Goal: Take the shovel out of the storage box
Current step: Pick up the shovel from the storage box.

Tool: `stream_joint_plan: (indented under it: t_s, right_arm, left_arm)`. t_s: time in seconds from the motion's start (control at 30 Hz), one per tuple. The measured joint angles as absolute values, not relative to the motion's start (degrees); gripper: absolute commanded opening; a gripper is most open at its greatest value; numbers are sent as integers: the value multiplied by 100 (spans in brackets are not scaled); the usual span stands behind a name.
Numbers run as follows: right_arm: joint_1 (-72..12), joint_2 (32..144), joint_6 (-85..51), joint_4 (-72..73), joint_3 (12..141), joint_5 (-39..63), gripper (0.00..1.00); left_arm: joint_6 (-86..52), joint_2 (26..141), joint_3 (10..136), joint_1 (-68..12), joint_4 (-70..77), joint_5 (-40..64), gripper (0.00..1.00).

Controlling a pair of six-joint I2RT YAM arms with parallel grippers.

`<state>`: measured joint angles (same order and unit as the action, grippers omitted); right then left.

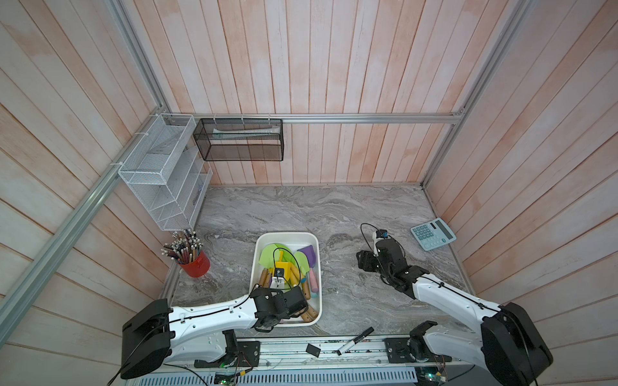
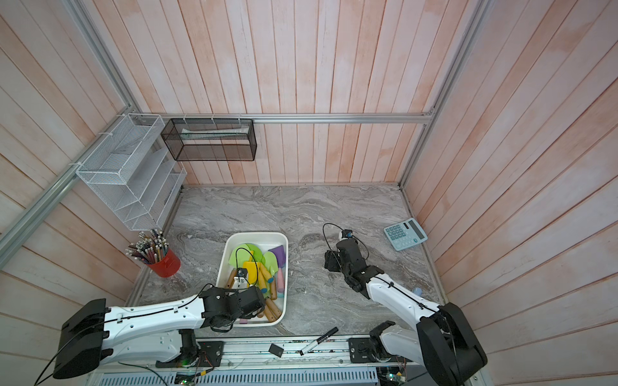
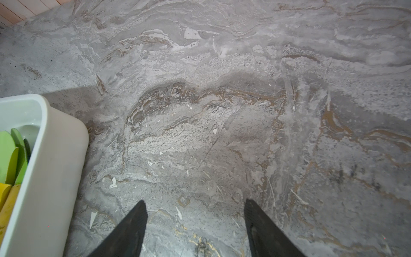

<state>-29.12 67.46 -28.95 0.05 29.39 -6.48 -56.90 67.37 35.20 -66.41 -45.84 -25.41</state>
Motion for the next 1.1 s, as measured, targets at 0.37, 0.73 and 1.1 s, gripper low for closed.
stream_joint_plan:
  t_s: [0.37,0.73,1.1]
  right_arm:
    - [-2912,6761,-2895,10,2939,-648,69]
    - [-2912,6359,-2917,-3,2941,-609,68]
    - [-2912,5957,-3262,515,3083,843,68]
  left_arm:
    - [-5544,6775,3538,-6611,-4587,-2425,16]
    - [-5435,5979,3979,-6163,-4821,-2263,15]
    - [-4593,5078,4029,-4847,-3583,-1142,15]
